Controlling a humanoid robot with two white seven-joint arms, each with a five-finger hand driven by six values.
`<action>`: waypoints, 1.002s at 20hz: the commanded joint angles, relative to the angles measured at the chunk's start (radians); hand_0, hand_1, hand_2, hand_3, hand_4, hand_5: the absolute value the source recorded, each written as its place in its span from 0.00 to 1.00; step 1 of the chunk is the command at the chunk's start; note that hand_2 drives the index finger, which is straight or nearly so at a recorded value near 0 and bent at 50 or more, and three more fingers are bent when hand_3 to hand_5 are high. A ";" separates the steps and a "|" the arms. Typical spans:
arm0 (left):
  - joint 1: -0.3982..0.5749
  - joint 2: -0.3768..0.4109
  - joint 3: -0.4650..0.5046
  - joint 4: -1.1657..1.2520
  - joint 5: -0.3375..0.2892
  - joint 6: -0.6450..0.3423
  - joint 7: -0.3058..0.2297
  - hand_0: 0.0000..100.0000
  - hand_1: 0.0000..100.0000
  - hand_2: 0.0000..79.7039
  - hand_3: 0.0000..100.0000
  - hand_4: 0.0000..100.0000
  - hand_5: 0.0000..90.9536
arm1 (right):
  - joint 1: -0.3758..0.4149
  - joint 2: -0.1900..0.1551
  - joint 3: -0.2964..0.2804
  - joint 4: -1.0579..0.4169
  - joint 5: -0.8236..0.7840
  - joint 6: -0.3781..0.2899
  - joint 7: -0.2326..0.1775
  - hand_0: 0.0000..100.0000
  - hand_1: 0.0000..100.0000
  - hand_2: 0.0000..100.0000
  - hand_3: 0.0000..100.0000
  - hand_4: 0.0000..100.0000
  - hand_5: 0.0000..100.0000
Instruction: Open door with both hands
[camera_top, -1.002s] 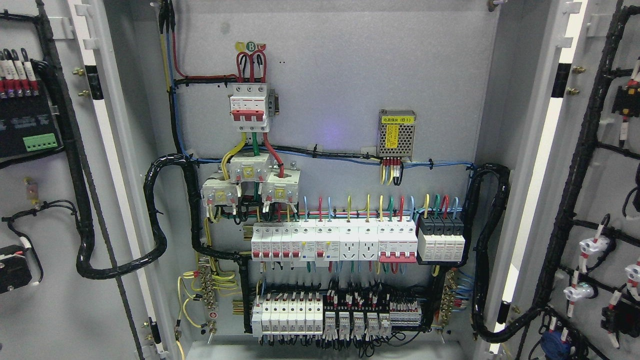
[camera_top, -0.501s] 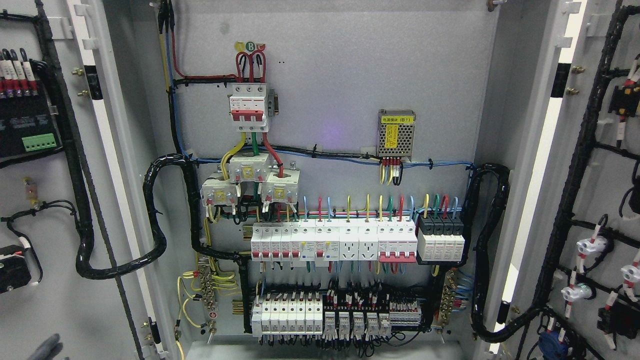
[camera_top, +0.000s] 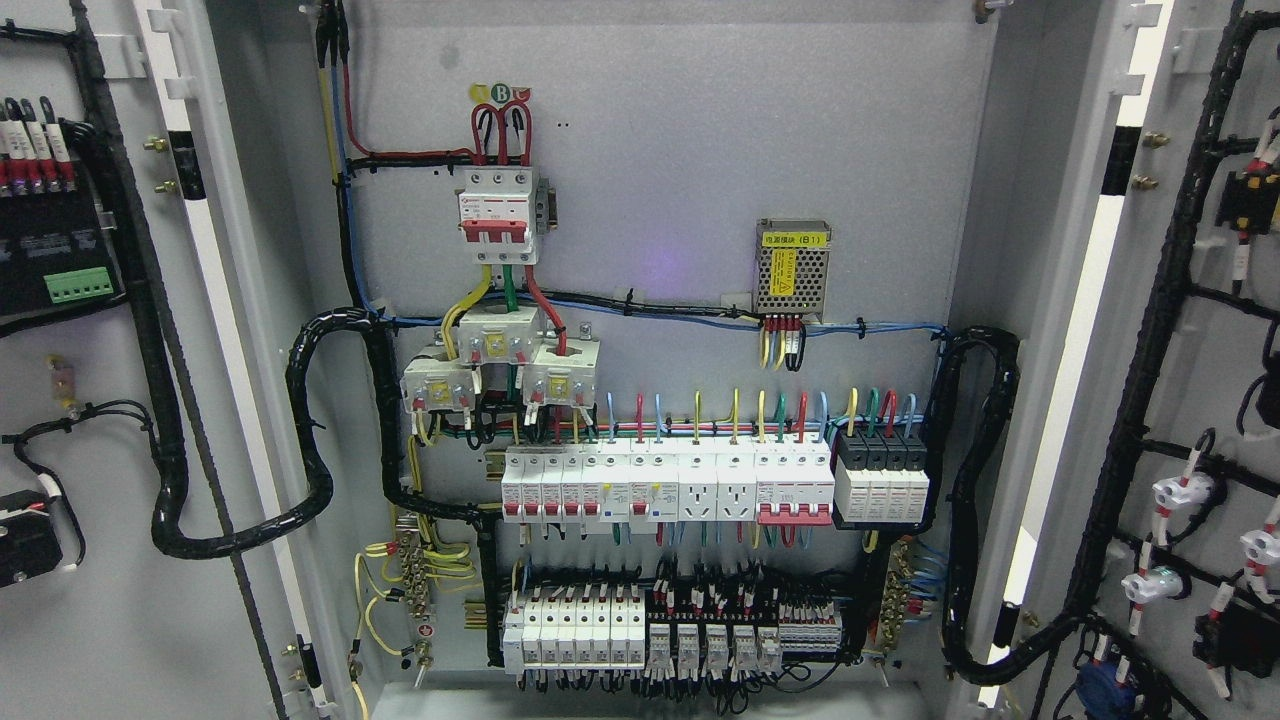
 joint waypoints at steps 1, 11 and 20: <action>0.061 -0.105 -0.064 0.000 -0.043 0.029 0.001 0.12 0.39 0.00 0.00 0.00 0.00 | -0.002 -0.013 0.330 0.133 0.045 0.001 -0.004 0.12 0.39 0.00 0.00 0.00 0.00; 0.222 -0.009 -0.117 0.246 -0.034 0.126 0.001 0.12 0.39 0.00 0.00 0.00 0.00 | 0.020 0.013 0.488 0.400 0.094 -0.004 -0.002 0.12 0.39 0.00 0.00 0.00 0.00; 0.400 0.028 -0.150 0.477 -0.040 0.141 -0.002 0.12 0.39 0.00 0.00 0.00 0.00 | 0.145 0.028 0.516 0.630 0.096 -0.010 -0.001 0.12 0.39 0.00 0.00 0.00 0.00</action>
